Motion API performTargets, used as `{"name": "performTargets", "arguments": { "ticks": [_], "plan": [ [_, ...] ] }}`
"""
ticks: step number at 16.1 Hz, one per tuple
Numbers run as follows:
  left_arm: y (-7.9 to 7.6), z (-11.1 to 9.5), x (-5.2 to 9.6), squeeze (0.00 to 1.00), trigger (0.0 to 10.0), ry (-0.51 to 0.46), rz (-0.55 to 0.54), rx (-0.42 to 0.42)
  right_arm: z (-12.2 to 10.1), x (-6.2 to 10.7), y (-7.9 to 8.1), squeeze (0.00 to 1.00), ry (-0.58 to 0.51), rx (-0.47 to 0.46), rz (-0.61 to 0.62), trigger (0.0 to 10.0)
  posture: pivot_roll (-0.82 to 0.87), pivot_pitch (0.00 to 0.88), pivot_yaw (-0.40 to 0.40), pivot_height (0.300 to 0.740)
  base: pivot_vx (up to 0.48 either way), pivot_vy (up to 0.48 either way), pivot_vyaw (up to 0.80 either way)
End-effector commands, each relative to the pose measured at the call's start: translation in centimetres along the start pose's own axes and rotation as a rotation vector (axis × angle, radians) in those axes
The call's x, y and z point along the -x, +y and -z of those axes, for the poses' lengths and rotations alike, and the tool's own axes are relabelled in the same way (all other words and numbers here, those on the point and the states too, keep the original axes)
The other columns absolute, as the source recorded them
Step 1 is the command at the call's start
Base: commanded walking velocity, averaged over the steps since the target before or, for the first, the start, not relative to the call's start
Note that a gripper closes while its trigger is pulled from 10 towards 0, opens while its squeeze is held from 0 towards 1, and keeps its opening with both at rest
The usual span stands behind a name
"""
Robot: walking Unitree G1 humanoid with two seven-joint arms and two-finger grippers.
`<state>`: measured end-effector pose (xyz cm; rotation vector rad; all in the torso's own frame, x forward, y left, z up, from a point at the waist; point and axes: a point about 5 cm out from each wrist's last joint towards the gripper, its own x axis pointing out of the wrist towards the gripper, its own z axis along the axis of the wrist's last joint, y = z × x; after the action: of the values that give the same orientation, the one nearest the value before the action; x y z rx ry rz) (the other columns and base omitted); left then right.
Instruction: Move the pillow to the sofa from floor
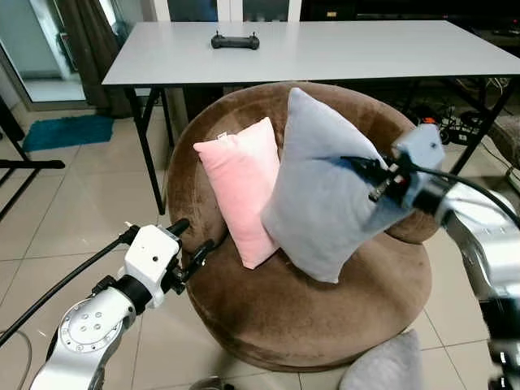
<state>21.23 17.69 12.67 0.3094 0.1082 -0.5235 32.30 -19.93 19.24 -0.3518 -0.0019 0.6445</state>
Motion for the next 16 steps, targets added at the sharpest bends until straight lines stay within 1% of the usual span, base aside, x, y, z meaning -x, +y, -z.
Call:
{"name": "performTargets", "arguments": {
  "ticks": [1, 2, 3, 4, 5, 6, 7, 8, 9, 10, 11, 12, 13, 16],
  "plan": [
    [-0.1, -0.6, 0.3, 0.33, 10.0, -0.02, 0.037, -0.005, -0.6, -0.7, -1.0, 0.0, -0.008, 0.068, -0.008, 10.0, 0.09, 0.0, 0.007, 0.74, 0.0, 0.0, 0.0],
    [-0.3, -0.8, 0.4, 0.33, 10.0, -0.024, 0.057, -0.004, -0.4, -1.3, -1.3, 0.0, 0.01, 0.09, -0.027, 10.0, 0.09, 0.0, 0.007, 0.74, 0.0, 0.0, 0.0],
    [-0.4, -0.8, 0.7, 0.33, 10.0, -0.021, 0.064, -0.006, -0.2, -2.0, -1.5, 0.0, 0.03, 0.131, -0.052, 10.0, 0.1, 0.024, 0.007, 0.74, 0.0, 0.0, 0.0],
    [-0.5, -0.9, 0.9, 0.33, 10.0, -0.02, 0.067, -0.005, -0.1, -2.3, -1.6, 0.0, 0.038, 0.149, -0.064, 10.0, 0.1, 0.032, 0.005, 0.74, 0.0, 0.0, 0.0],
    [-0.7, -1.0, 1.4, 0.33, 10.0, -0.013, 0.072, -0.001, 0.0, -3.3, -1.7, 0.0, 0.042, 0.13, -0.088, 10.0, 0.11, 0.053, 0.005, 0.74, 0.0, 0.0, 0.0],
    [-1.1, -1.0, 2.3, 0.33, 10.0, 0.003, 0.085, 0.01, 0.2, -4.7, -1.7, 0.0, 0.059, 0.12, -0.11, 10.0, 0.13, 0.085, 0.005, 0.74, 0.0, 0.0, 0.0],
    [-1.3, -1.0, 2.6, 0.33, 10.0, 0.017, 0.099, 0.011, 0.5, -5.5, -1.5, 0.0, 0.072, 0.129, -0.133, 10.0, 0.14, 0.101, 0.003, 0.74, 0.0, 0.0, 0.0],
    [-1.5, -1.1, 2.9, 0.33, 10.0, 0.022, 0.107, 0.011, 0.8, -5.8, -1.0, 0.0, 0.091, 0.164, -0.181, 10.0, 0.15, 0.113, 0.0, 0.74, 0.0, 0.0, 0.0],
    [-1.5, -1.4, 3.1, 0.33, 10.0, 0.022, 0.108, 0.008, 1.3, -6.3, -0.4, 0.0, 0.13, 0.203, -0.23, 10.0, 0.17, 0.13, -0.002, 0.74, 0.0, 0.0, 0.0],
    [-1.4, -1.7, 3.2, 0.33, 10.0, 0.022, 0.107, 0.005, 1.9, -6.8, 0.1, 0.0, 0.187, 0.244, -0.253, 10.0, 0.17, 0.143, 0.001, 0.74, 0.0, 0.0, 0.0],
    [-1.4, -1.9, 3.4, 0.33, 10.0, 0.024, 0.108, 0.003, 2.4, -7.2, 0.3, 0.0, 0.246, 0.309, -0.242, 10.0, 0.18, 0.155, 0.001, 0.74, 0.0, 0.0, 0.0],
    [-1.5, -2.0, 3.7, 0.33, 10.0, 0.029, 0.115, 0.003, 2.9, -7.6, 0.2, 0.0, 0.309, 0.388, -0.167, 10.0, 0.18, 0.156, 0.0, 0.74, 0.0, 0.0, 0.0],
    [-1.5, -2.0, 3.8, 0.33, 10.0, 0.032, 0.119, 0.003, 2.9, -7.8, 0.1, 0.0, 0.318, 0.41, -0.133, 10.0, 0.18, 0.149, -0.002, 0.74, 0.0, 0.0, 0.0],
    [-1.8, -2.3, 3.9, 0.33, 10.0, 0.041, 0.123, -0.006, 2.1, -8.8, -0.3, 0.0, 0.338, 0.525, 0.003, 10.0, 0.21, 0.14, -0.016, 0.74, 0.0, 0.0, 0.0]
  ]
}}
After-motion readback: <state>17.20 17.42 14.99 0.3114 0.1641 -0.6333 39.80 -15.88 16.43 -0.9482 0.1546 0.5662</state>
